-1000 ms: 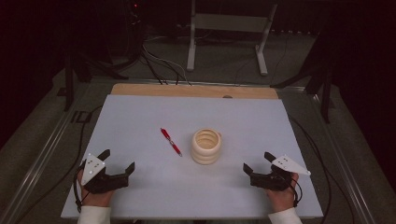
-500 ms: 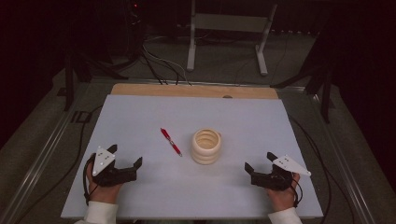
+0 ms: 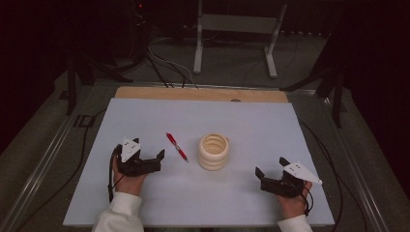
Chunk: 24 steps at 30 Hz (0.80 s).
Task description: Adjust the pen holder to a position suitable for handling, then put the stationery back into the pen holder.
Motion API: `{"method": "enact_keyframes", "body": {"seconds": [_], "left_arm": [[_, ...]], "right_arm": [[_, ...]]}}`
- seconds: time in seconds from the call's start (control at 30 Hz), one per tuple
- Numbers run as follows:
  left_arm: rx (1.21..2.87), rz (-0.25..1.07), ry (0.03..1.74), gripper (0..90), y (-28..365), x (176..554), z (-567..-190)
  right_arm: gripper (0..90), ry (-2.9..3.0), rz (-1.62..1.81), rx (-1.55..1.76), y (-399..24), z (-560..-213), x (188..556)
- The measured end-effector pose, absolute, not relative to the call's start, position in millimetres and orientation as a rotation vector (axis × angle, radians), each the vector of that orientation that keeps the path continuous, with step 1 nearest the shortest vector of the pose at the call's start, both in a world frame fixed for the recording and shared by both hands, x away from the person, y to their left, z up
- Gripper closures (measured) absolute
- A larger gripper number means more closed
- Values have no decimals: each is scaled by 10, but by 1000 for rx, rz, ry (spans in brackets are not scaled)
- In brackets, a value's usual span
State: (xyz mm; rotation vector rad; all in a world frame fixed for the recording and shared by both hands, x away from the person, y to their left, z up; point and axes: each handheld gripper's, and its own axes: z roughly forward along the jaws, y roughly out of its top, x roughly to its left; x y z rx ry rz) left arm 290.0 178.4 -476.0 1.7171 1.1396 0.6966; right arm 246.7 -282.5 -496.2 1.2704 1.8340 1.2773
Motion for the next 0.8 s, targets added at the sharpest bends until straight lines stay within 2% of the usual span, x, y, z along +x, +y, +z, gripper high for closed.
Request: {"method": "enact_keyframes", "body": {"seconds": [0.8], "left_arm": [[1776, 649, 1212, 3, 1323, 3203, -4912]], "right_arm": [[5, 1839, 1256, 1283, -2822, -4988, 2475]]}}
